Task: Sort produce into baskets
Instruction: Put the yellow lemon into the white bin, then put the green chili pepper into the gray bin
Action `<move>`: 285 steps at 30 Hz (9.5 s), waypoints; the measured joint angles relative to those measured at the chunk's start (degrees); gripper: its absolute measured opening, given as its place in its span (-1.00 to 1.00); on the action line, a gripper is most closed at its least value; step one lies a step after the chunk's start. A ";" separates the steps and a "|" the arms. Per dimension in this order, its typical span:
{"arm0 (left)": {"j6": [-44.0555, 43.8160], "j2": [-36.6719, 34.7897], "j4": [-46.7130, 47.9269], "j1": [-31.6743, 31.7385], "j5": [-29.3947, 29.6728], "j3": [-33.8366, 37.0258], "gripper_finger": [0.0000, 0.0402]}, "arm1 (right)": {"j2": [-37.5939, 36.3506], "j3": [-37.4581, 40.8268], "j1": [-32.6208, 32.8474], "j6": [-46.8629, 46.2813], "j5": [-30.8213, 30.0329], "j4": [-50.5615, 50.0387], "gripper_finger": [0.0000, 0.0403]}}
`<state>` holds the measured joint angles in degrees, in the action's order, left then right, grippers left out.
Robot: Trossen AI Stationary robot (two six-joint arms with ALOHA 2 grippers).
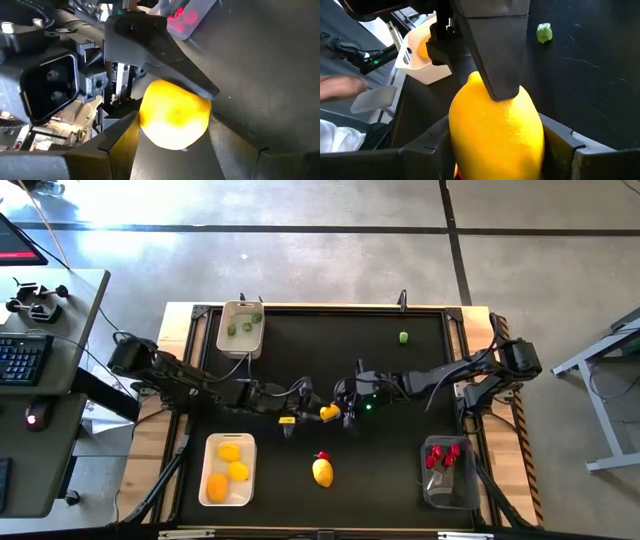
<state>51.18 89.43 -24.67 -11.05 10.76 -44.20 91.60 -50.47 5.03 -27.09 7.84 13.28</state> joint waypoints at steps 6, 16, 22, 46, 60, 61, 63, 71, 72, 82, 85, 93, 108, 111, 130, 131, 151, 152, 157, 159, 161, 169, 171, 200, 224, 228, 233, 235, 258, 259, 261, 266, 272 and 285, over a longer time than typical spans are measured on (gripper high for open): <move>-0.75 0.20 1.12 -0.33 -0.24 -0.99 0.09 | 0.00 0.04 -0.04 -1.32 0.99 0.24 -0.03; 0.36 0.18 1.33 -0.81 -0.97 -1.10 -0.09 | 0.01 0.04 0.64 -0.89 -0.52 0.80 0.12; 1.49 0.24 2.32 -0.83 -1.36 -1.33 -0.25 | -0.31 -0.36 0.66 -0.40 -1.23 1.97 0.41; -12.64 -14.38 32.94 -3.65 0.11 -1.18 -0.36 | -9.72 -0.18 2.32 15.62 -17.64 -20.98 -0.57; -55.88 -27.17 76.88 -24.76 0.03 -9.99 -0.36 | -7.37 -0.16 1.69 18.15 -21.38 -18.19 -0.87; -58.42 -26.68 78.14 -26.01 0.13 -9.99 -0.36 | -7.37 -0.16 1.69 18.11 -21.37 -18.19 -0.89; -61.98 -25.79 79.11 -28.20 0.35 -9.97 -0.36 | -7.37 -0.16 1.69 18.11 -21.38 -18.18 -0.93; -64.54 -19.98 80.83 -30.83 1.06 -9.96 -0.36 | -7.37 -0.16 1.69 18.13 -21.40 -17.45 -0.99; -63.97 -19.10 80.39 -30.48 1.20 -9.78 -0.36 | -7.37 -0.16 1.69 18.14 -21.38 -17.44 -0.99; -59.01 -13.73 76.04 -25.59 -5.91 -7.08 -0.36 | -7.37 -0.16 1.71 18.10 -21.41 -18.22 -0.99; -59.62 -12.79 76.20 -24.85 -7.67 -7.08 -0.29 | -7.37 -0.16 1.71 18.12 -21.41 -18.23 -0.99; -63.32 -12.09 77.03 -24.81 -6.52 -7.08 0.06 | -7.37 -0.16 1.71 18.14 -21.41 -18.53 -0.99; -65.78 -14.33 82.28 -24.70 -3.59 -10.31 0.16 | -7.37 -0.16 1.71 18.29 -21.56 -20.64 -0.99; -65.68 -18.26 79.42 -24.32 -1.69 -8.64 0.03 | -7.37 0.00 1.72 15.83 -26.71 -21.35 -0.99; -48.60 -37.90 27.80 -1.02 -8.96 16.43 -0.82 | -7.55 9.41 -9.90 -1.33 -41.84 -21.33 -1.00; -47.92 -37.94 24.79 0.46 -9.74 17.73 -0.84 | -7.55 9.39 -10.82 -1.20 -41.82 -21.74 -1.00; -44.92 -37.83 -5.18 19.13 -12.04 29.31 -0.96 | -7.55 9.30 -24.69 -15.95 -46.89 -33.98 -0.42; -44.92 -37.81 -5.16 19.32 -12.06 29.31 -0.96 | -7.55 9.30 -25.44 -16.87 -47.31 -34.23 -0.38; -44.52 -37.83 -5.03 19.34 -12.04 29.31 -0.96 | -7.56 9.30 -29.19 -18.16 -46.80 -34.05 -0.24; -44.48 -37.83 -5.05 19.32 -12.06 29.31 -0.96 | -7.33 9.30 -30.31 -19.10 -46.84 -34.01 -0.23; -44.03 -37.83 -5.03 19.32 -12.04 29.31 -0.96 | -6.46 9.30 -31.30 -19.10 -46.90 -34.01 -0.23; -43.95 -37.83 -5.09 19.30 -12.05 29.31 -0.96 | -0.41 9.39 -32.45 -21.39 -47.94 -33.13 -0.23; -43.88 -37.83 -5.09 19.30 -12.05 29.29 -0.96 | 0.69 9.39 -32.49 -23.49 -49.35 -33.19 -0.23; -33.08 -37.88 -1.84 19.30 -12.10 27.15 -0.96 | -0.79 7.71 -28.98 -12.34 -40.07 -26.83 -0.88; -36.01 -21.60 -10.55 16.93 -15.08 21.57 -0.46 | -5.01 7.29 -6.35 36.18 -21.56 5.02 -0.86; -35.59 -18.26 -15.59 15.64 -14.02 21.57 -0.41 | -5.01 6.96 -5.70 36.59 -21.58 4.58 -0.86; -34.51 -15.24 -18.90 14.55 -11.05 21.57 -0.40 | -3.34 3.77 -4.53 37.68 -21.76 2.58 -0.86; -34.26 -14.72 -20.34 14.16 -11.05 21.57 -0.40 | -1.76 2.32 -4.09 38.25 -21.73 1.87 -0.86; -29.56 -13.24 -20.22 12.31 -11.75 21.59 -0.65 | 6.64 -10.35 -1.15 42.45 -18.93 -3.04 -0.86; -29.33 -13.24 -20.22 12.31 -11.77 21.59 -0.71 | 6.64 -10.35 -1.13 42.47 -18.94 -3.09 -0.86; -28.79 -13.24 -20.20 12.31 -11.83 21.59 -0.83 | 6.62 -10.35 -1.16 42.47 -18.98 -3.29 -0.86; -28.42 -13.26 -20.42 12.07 -11.39 21.59 -0.98 | 6.64 -10.35 -1.04 42.58 -21.68 -3.08 -0.84; -28.50 -13.26 -20.15 12.15 -7.33 21.59 -1.00 | 6.64 -10.46 -1.02 41.02 -28.21 -3.79 -0.57; -28.46 -13.24 -20.02 12.15 6.45 21.59 -1.00 | 6.64 -10.46 -1.13 40.04 -33.04 -3.98 0.24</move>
<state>22.72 76.18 -44.69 1.10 17.21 -22.61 98.24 -60.93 3.90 12.95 -25.19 9.30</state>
